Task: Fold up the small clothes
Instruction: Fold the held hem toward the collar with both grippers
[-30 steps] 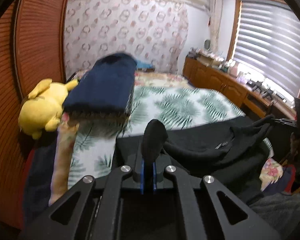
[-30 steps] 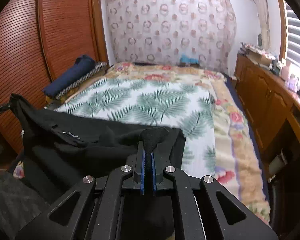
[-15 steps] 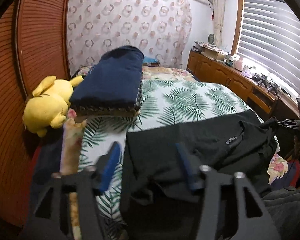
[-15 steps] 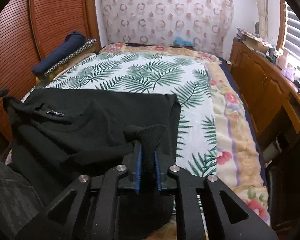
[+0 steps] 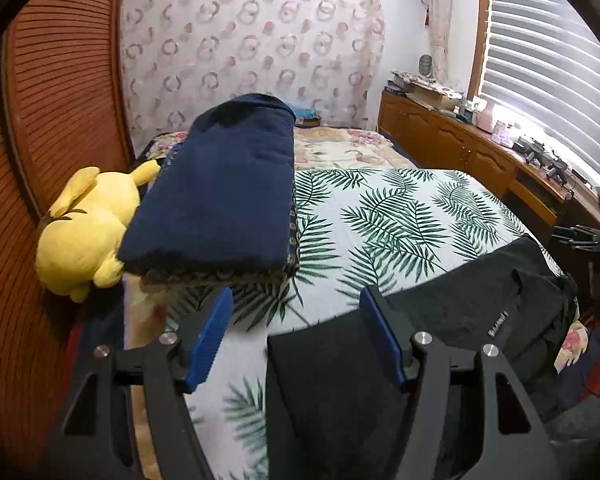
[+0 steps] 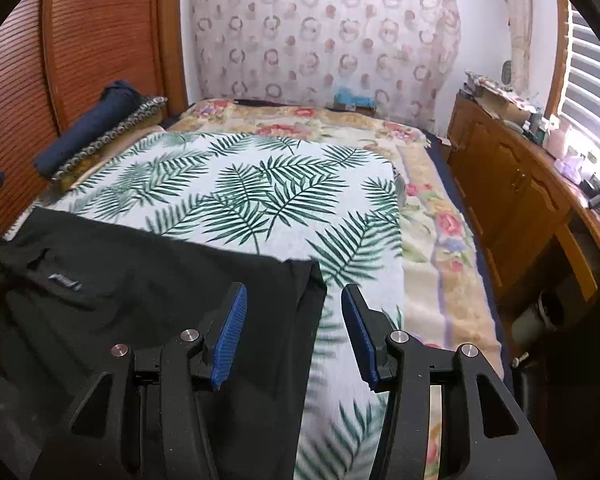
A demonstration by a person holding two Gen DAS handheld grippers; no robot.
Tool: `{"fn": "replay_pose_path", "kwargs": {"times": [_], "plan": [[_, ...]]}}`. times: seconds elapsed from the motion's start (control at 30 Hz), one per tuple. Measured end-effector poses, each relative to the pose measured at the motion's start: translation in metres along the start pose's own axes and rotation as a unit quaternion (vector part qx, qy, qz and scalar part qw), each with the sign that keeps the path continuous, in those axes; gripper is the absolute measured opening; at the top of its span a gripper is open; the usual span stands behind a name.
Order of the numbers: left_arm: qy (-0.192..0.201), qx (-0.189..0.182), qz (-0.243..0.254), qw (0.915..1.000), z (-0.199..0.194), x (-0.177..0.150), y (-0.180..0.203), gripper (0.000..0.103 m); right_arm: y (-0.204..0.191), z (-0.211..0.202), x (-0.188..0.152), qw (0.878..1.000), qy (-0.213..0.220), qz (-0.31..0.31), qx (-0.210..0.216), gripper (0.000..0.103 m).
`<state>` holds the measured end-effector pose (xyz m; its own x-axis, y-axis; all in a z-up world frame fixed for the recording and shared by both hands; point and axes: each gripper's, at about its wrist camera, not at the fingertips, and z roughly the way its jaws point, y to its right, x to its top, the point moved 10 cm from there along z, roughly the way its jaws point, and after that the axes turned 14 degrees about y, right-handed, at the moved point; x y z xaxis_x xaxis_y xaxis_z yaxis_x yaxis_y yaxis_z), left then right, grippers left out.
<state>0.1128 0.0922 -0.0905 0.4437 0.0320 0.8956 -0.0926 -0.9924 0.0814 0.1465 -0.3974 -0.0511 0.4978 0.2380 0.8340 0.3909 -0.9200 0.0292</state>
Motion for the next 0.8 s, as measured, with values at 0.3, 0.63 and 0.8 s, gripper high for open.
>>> {"fn": "replay_pose_path", "kwargs": {"times": [0.3, 0.63, 0.8], "plan": [[-0.066, -0.004, 0.003, 0.9978, 0.049, -0.032, -0.004, 0.065, 0.0, 0.052, -0.017, 0.999, -0.041, 0.003, 0.002, 0.05], [-0.124, -0.001, -0.009, 0.9922, 0.065, -0.084, -0.006, 0.065, 0.006, 0.06, -0.029, 0.999, -0.041, 0.029, 0.006, 0.057], [-0.123, -0.001, -0.012, 0.9924, 0.064, -0.089, -0.005, 0.065, 0.009, 0.06, -0.029, 0.998, -0.039, 0.046, 0.013, 0.059]]}}
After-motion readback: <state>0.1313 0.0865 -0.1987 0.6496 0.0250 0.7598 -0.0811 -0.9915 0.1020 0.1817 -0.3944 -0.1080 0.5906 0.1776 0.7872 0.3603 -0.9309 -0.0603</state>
